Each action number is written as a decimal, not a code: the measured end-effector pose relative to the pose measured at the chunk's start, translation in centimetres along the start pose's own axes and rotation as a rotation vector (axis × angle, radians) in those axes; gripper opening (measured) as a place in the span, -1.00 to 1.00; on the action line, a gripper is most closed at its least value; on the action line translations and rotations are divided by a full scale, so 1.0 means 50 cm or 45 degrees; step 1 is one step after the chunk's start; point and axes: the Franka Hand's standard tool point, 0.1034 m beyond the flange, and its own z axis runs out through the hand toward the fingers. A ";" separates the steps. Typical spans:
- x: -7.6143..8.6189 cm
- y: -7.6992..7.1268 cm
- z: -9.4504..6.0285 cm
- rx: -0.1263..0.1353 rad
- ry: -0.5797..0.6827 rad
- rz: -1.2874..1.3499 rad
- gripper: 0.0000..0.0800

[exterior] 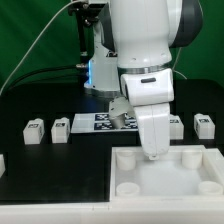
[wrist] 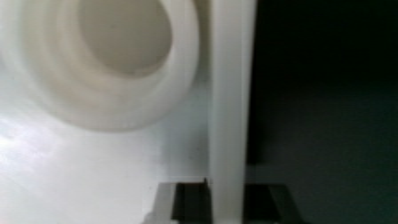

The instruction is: Assemble one leg

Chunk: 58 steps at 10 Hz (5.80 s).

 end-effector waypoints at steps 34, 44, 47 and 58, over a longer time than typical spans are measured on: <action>0.275 -0.202 -0.078 0.029 -0.018 1.922 0.62; 0.249 -0.196 -0.078 0.098 -0.105 1.852 0.62; 0.249 -0.196 -0.078 0.098 -0.105 1.852 0.62; 0.274 -0.209 -0.083 0.657 -0.829 1.803 0.62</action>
Offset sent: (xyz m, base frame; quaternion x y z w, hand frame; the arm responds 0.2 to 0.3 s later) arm 0.0000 0.0000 0.0000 0.0000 0.0000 0.0000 1.0000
